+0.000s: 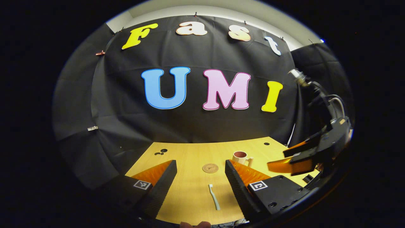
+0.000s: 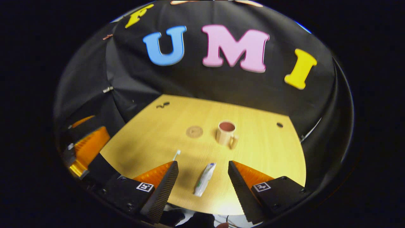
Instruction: Put the toothbrush and toothpaste on the desktop into the cup, then pick up the cup and place it on the coaster on the desktop.
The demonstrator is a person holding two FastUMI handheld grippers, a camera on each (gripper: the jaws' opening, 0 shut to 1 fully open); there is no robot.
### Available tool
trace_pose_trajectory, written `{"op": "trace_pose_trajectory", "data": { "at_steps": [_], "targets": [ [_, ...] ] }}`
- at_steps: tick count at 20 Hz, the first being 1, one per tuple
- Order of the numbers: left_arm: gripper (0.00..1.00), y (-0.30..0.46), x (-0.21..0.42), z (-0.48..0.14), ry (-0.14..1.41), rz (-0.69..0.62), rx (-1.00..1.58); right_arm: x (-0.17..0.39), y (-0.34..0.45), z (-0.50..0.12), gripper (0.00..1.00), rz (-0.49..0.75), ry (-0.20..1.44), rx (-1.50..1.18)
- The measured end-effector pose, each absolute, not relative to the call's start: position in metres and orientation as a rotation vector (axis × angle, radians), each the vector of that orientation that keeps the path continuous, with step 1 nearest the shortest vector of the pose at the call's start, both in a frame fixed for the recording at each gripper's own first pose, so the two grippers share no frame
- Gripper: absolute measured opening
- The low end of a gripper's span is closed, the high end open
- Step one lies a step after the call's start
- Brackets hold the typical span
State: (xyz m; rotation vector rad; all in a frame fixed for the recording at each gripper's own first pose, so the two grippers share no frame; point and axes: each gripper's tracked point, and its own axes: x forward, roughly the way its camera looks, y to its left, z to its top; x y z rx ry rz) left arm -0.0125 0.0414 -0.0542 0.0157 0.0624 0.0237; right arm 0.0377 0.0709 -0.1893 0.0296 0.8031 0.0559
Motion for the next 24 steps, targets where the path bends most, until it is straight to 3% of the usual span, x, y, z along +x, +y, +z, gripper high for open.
{"op": "trace_pose_trajectory", "data": {
  "at_steps": [3,7,8,13,15,19,21,24],
  "targets": [
    [0.97,0.056,-0.022,-0.071,0.074,0.024,-0.012,0.041,0.073,-0.259,0.96,-0.007,1.022,0.033],
    [0.96,0.078,-0.028,-0.090,0.085,0.018,-0.005,0.052,0.076,-0.322,0.78,-0.093,1.169,-0.014],
    [0.96,0.083,-0.028,-0.092,0.086,0.015,-0.001,0.056,0.075,-0.333,0.72,-0.124,1.192,-0.034],
    [0.96,0.103,-0.023,-0.108,0.104,0.007,-0.047,0.070,0.069,-0.371,0.71,-0.209,1.281,-0.148],
    [0.97,0.107,-0.021,-0.113,0.110,0.006,-0.061,0.075,0.069,-0.379,0.65,-0.233,1.297,-0.147],
    [0.97,0.112,-0.015,-0.124,0.130,-0.001,-0.072,0.083,0.062,-0.389,0.67,-0.256,1.328,-0.157],
    [0.97,0.113,-0.011,-0.127,0.141,-0.002,-0.075,0.082,0.059,-0.393,0.53,-0.265,1.347,-0.169],
    [0.96,0.111,-0.005,-0.130,0.153,-0.001,-0.079,0.081,0.059,-0.400,0.52,-0.254,1.358,-0.134]
  ]
}}
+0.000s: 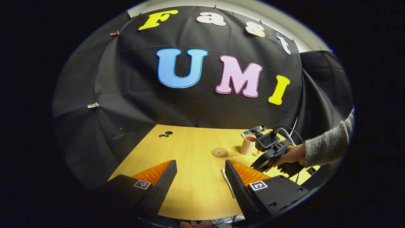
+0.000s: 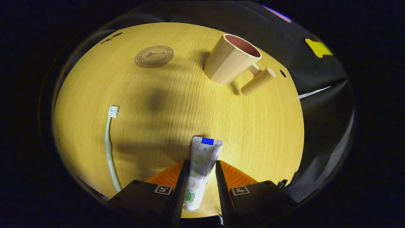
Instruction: Put the toothbrush and toothpaste on the desktop into the cup, then pick up the cup and place it on the coaster on the desktop.
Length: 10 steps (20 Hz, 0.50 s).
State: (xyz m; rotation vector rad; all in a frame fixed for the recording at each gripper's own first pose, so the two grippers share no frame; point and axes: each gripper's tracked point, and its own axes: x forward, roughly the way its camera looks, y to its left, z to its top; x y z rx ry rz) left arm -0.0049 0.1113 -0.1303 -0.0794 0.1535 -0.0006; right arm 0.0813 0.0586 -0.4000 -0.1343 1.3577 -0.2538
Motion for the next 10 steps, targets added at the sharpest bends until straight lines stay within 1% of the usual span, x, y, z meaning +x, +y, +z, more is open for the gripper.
{"op": "trace_pose_trajectory", "data": {
  "at_steps": [2,3,4,5,6,7,8,9,10],
  "targets": [
    [0.97,0.108,-0.001,-0.134,0.165,0.002,-0.079,0.080,0.060,-0.405,0.48,-0.241,1.376,-0.086],
    [0.97,0.105,0.000,-0.136,0.172,0.004,-0.079,0.079,0.061,-0.405,0.49,-0.232,1.374,-0.071],
    [0.96,0.102,0.002,-0.138,0.181,0.003,-0.080,0.079,0.061,-0.406,0.45,-0.207,1.376,-0.058],
    [0.97,0.097,0.003,-0.141,0.193,0.001,-0.080,0.079,0.061,-0.406,0.42,-0.183,1.371,-0.035],
    [0.97,0.092,0.005,-0.143,0.205,0.001,-0.080,0.082,0.063,-0.405,0.42,-0.155,1.346,0.011],
    [0.97,0.088,0.008,-0.144,0.213,0.001,-0.079,0.083,0.065,-0.405,0.44,-0.126,1.324,0.069],
    [0.97,0.084,0.013,-0.145,0.221,0.003,-0.079,0.083,0.068,-0.404,0.40,-0.106,1.313,0.137],
    [0.97,0.078,0.018,-0.148,0.230,0.006,-0.080,0.083,0.069,-0.403,0.40,-0.084,1.296,0.211],
    [0.97,0.074,0.023,-0.150,0.242,0.014,-0.079,0.082,0.071,-0.402,0.35,-0.062,1.270,0.273]
  ]
}}
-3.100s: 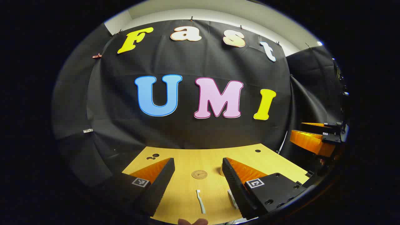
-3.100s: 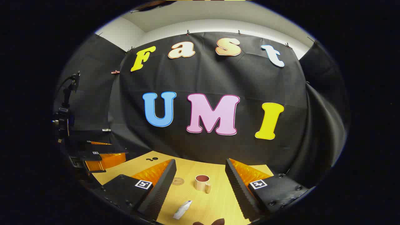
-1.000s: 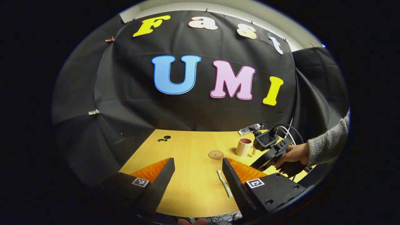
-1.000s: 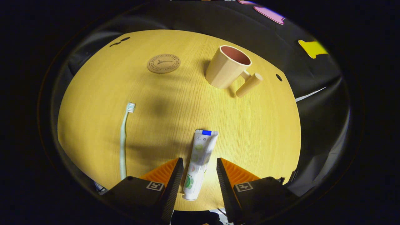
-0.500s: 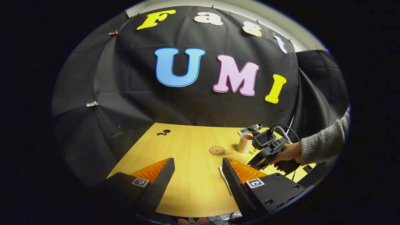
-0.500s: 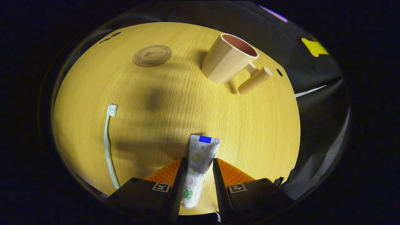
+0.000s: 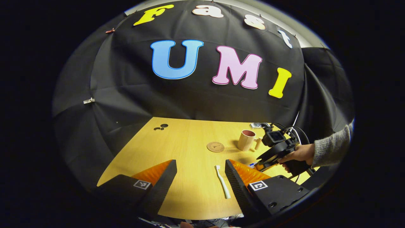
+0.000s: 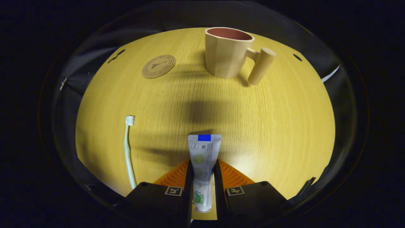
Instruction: Put the toothbrush and toothpaste on the desktop into the cup, then pick up the cup and place it on the coaster on the desktop.
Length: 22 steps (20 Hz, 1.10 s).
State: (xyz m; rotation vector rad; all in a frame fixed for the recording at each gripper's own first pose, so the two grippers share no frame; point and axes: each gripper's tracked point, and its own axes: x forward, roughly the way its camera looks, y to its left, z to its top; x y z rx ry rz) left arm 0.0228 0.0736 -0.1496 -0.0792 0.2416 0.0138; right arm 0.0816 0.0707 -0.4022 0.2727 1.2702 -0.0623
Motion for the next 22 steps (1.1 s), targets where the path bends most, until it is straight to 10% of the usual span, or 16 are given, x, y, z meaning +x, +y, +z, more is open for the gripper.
{"op": "trace_pose_trajectory", "data": {
  "at_steps": [22],
  "targets": [
    [0.94,-0.008,0.130,-0.318,0.808,0.112,-0.028,0.074,0.001,-0.280,0.27,0.349,0.546,0.388]
  ]
}}
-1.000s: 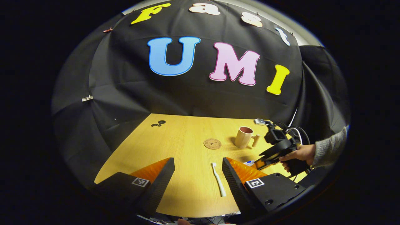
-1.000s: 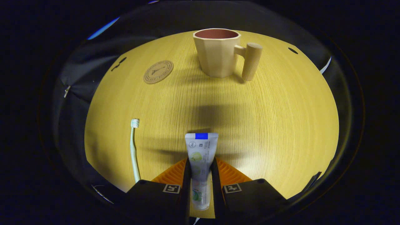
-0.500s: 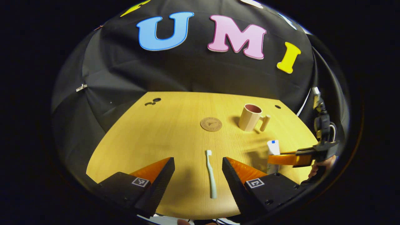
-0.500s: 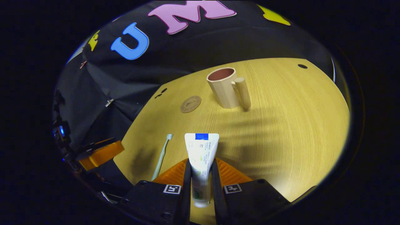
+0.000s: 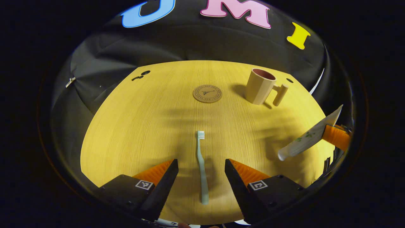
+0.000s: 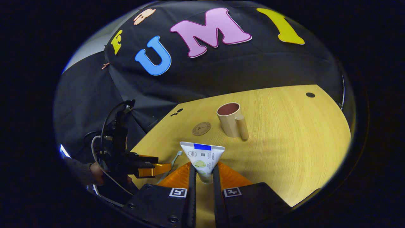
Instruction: Put the toothbrush and toothpaste on the desktop into the cup, then pick up the cup and place it on the coaster on the desktop.
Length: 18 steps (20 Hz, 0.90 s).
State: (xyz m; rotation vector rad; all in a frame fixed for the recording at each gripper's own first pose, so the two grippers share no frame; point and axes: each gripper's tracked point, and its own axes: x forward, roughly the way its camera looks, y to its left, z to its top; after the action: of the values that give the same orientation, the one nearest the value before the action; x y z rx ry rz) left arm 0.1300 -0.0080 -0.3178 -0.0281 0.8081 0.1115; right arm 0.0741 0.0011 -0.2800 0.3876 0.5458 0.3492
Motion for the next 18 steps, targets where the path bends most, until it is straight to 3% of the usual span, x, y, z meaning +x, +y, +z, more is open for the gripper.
{"op": "trace_pose_trajectory", "data": {
  "at_steps": [12,15,18],
  "targets": [
    [0.88,-0.011,0.152,-0.354,0.978,0.160,-0.075,0.082,-0.033,-0.232,0.27,0.384,0.451,0.337],
    [0.22,-0.010,0.150,-0.348,1.017,0.167,-0.066,0.084,-0.039,-0.227,0.27,0.377,0.445,0.352],
    [0.12,-0.011,0.153,-0.349,1.018,0.147,-0.077,0.093,-0.044,-0.227,0.27,0.369,0.440,0.353]
  ]
}}
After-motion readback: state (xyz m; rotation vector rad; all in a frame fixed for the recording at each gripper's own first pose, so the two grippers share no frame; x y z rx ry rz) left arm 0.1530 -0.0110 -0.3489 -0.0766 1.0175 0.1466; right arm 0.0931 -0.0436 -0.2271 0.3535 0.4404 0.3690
